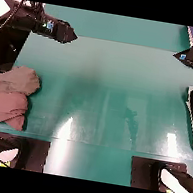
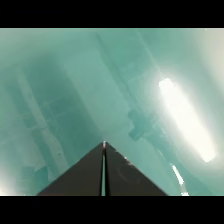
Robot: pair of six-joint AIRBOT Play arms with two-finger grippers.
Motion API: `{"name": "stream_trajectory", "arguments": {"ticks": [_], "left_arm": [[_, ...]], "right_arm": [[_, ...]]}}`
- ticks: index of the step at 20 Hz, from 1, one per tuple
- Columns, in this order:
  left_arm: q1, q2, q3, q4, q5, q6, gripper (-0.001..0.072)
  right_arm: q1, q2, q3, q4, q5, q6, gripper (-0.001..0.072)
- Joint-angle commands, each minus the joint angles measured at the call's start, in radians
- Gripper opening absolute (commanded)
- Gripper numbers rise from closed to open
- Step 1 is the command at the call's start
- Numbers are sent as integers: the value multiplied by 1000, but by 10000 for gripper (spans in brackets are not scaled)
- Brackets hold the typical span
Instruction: Fold the shirts.
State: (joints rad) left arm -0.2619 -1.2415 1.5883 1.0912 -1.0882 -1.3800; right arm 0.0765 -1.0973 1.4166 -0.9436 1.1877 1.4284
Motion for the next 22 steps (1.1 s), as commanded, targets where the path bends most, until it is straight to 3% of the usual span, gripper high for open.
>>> {"name": "stream_trajectory", "arguments": {"ticks": [1, 14, 16, 18, 19, 20, 22], "left_arm": [[0, -1, 0, 0, 0, 0, 28], [0, -1, 0, 4, 36, 1, 28], [16, 6, 0, 85, 37, -2, 29], [67, 13, 0, 203, -78, -11, 45], [101, 13, -4, 276, -151, -18, 308], [134, 13, -17, 355, -200, -60, 512], [204, 13, -80, 475, -240, -110, 552]], "right_arm": [[1, 0, 1, 0, 1, 0, 16], [1, 0, 0, 0, 1, 0, 15], [1, 0, 0, 0, 0, 0, 16], [1, 0, 0, 0, 2, 0, 16], [1, 0, 0, 0, 2, 0, 15], [1, 0, 0, 0, 5, 0, 15], [1, 0, 0, 0, 3, 0, 15]]}}
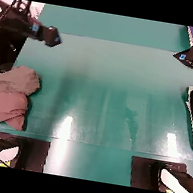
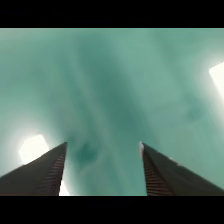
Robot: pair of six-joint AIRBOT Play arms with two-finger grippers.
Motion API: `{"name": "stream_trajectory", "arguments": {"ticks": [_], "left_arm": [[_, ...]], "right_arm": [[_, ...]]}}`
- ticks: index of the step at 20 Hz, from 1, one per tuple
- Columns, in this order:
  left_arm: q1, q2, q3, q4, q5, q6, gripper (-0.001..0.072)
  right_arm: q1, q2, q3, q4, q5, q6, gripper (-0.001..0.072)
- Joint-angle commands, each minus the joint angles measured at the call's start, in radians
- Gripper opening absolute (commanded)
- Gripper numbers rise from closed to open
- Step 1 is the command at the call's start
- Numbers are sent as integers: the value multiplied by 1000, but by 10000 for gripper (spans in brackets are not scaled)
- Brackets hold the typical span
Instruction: Fold the shirts.
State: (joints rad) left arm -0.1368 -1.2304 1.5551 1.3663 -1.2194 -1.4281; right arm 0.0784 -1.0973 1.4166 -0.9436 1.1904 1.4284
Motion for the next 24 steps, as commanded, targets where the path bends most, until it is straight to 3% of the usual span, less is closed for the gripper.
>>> {"name": "stream_trajectory", "arguments": {"ticks": [1, 7, 11, 13, 14, 19, 24], "left_arm": [[117, 2, -97, 210, -106, -63, 553], [288, 0, -459, 210, 73, -102, 553], [310, 0, -552, 209, 148, -121, 532], [310, 1, -544, 209, 142, -128, 134], [310, 2, -530, 209, 127, -128, 26], [300, 150, -291, 185, 51, -128, 26], [101, 361, 21, 130, 5, -124, 26]], "right_arm": [[-1, 0, -1, 0, -5, 0, 15], [-1, 0, -75, 0, -11, 0, 15], [-1, 0, -98, 1, -26, 0, 15], [-1, 0, -96, 2, -45, 0, 15], [-1, 0, -96, 3, -50, 0, 15], [-1, 10, -27, 10, -32, 0, 14], [-1, 10, 199, -3, -33, 0, 14]]}}
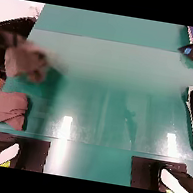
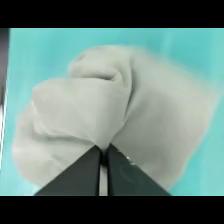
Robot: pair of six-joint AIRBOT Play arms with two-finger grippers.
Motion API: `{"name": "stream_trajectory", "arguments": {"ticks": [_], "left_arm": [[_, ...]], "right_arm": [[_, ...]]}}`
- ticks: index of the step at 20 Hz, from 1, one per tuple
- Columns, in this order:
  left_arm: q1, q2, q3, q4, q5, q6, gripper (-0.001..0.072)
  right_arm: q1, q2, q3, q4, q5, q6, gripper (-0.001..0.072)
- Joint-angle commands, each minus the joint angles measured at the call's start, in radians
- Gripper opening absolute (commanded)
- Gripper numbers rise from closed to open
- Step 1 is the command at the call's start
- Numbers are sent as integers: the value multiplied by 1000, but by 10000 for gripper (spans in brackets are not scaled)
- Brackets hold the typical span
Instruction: Fold the shirts.
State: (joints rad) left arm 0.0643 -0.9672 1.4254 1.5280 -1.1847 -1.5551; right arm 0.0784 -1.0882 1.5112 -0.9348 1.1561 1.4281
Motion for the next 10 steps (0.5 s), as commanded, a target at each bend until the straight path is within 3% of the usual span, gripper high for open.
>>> {"name": "stream_trajectory", "arguments": {"ticks": [1, 7, 10], "left_arm": [[-168, 105, 199, -34, -47, 2, 25], [-577, -9, 257, -37, -73, -20, 25], [-768, -170, 257, -45, 17, -18, 25]], "right_arm": [[-1, 1, 138, -11, 1, 0, 14], [-1, 1, 248, -11, 3, 0, 15], [-1, 1, 268, -10, 22, 0, 14]]}}
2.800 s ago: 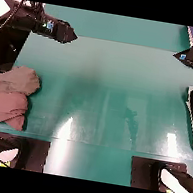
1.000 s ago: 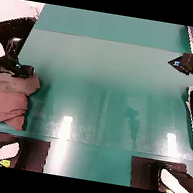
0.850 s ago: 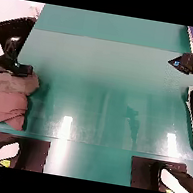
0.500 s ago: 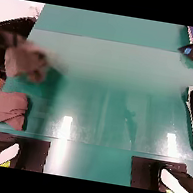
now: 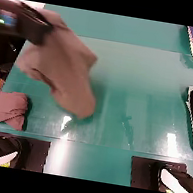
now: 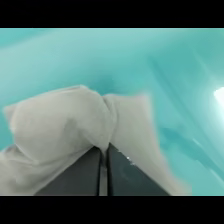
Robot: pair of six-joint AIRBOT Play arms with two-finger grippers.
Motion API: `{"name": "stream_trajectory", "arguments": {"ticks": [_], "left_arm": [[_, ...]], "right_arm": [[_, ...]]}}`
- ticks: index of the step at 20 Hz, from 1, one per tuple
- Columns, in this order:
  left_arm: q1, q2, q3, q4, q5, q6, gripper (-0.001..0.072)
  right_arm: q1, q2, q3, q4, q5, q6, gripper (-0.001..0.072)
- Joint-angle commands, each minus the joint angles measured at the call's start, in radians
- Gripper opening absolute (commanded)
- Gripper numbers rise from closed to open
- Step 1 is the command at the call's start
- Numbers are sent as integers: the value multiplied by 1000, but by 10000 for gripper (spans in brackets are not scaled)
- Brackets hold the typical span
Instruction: Fold the shirts.
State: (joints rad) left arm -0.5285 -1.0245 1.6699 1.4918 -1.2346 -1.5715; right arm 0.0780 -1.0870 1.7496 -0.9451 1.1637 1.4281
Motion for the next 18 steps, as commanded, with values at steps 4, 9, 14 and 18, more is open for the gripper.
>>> {"name": "stream_trajectory", "arguments": {"ticks": [4, 9, 14, 18], "left_arm": [[-302, -328, 13, -38, 278, 13, 34], [-150, -364, 13, -13, 155, 15, 503], [165, -366, -175, -145, 70, 0, 503], [277, -371, -468, -436, 196, 33, 504]], "right_arm": [[0, 0, 29, 0, 61, 0, 15], [0, 0, 29, 0, 77, 0, 15], [0, 0, 18, 0, 79, 0, 15], [0, 0, -29, 0, 73, 0, 14]]}}
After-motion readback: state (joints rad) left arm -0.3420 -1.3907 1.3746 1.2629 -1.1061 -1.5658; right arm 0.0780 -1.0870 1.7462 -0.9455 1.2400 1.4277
